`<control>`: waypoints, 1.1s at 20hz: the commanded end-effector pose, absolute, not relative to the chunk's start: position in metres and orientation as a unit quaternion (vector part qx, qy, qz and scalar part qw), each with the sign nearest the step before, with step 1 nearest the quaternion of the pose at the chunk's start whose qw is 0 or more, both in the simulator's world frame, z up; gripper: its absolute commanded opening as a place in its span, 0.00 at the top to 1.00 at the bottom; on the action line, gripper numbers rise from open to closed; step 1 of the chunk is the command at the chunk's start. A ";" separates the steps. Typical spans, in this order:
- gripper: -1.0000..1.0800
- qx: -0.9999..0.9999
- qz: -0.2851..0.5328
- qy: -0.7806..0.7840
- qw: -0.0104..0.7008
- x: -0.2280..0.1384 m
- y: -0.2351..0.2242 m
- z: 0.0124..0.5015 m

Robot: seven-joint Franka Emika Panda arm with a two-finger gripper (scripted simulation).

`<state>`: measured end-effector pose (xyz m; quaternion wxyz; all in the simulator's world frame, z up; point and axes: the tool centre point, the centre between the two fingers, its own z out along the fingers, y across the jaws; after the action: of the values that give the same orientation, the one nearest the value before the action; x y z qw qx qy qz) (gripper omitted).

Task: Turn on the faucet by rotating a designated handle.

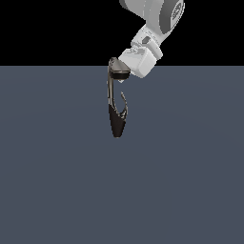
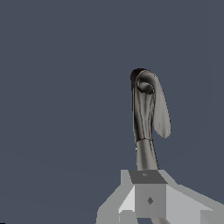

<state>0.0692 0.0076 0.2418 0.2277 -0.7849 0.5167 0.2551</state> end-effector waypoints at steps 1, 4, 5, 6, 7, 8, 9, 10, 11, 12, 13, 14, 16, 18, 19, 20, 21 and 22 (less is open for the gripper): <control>1.00 -0.765 0.267 0.537 0.233 0.078 0.005 0.224; 1.00 -0.746 0.278 0.556 0.237 0.085 0.003 0.206; 1.00 -0.741 0.281 0.562 0.238 0.087 0.002 0.201; 1.00 -0.736 0.284 0.566 0.239 0.088 0.001 0.197; 1.00 -0.731 0.287 0.571 0.240 0.090 0.000 0.193; 1.00 -0.727 0.289 0.574 0.240 0.091 0.000 0.189; 1.00 -0.724 0.291 0.577 0.241 0.092 -0.001 0.186; 1.00 -0.721 0.292 0.580 0.241 0.093 -0.001 0.183; 1.00 -0.718 0.294 0.582 0.242 0.094 -0.001 0.181; 1.00 -0.717 0.295 0.584 0.242 0.094 -0.002 0.179; 1.00 -0.715 0.295 0.585 0.242 0.094 -0.002 0.178; 1.00 -0.714 0.296 0.586 0.242 0.095 -0.002 0.177; 1.00 -0.714 0.296 0.586 0.243 0.095 -0.002 0.177; 1.00 -0.714 0.296 0.586 0.243 0.095 -0.002 0.177; 1.00 -0.714 0.296 0.586 0.242 0.094 -0.002 0.177; 1.00 -0.714 0.296 0.586 0.242 0.092 -0.002 0.178; 1.00 -0.714 0.296 0.586 0.242 0.090 -0.002 0.178; 1.00 -0.714 0.296 0.586 0.242 0.087 -0.002 0.179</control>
<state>0.0903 -0.0017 0.1777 0.2422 -0.7142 0.5861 0.2963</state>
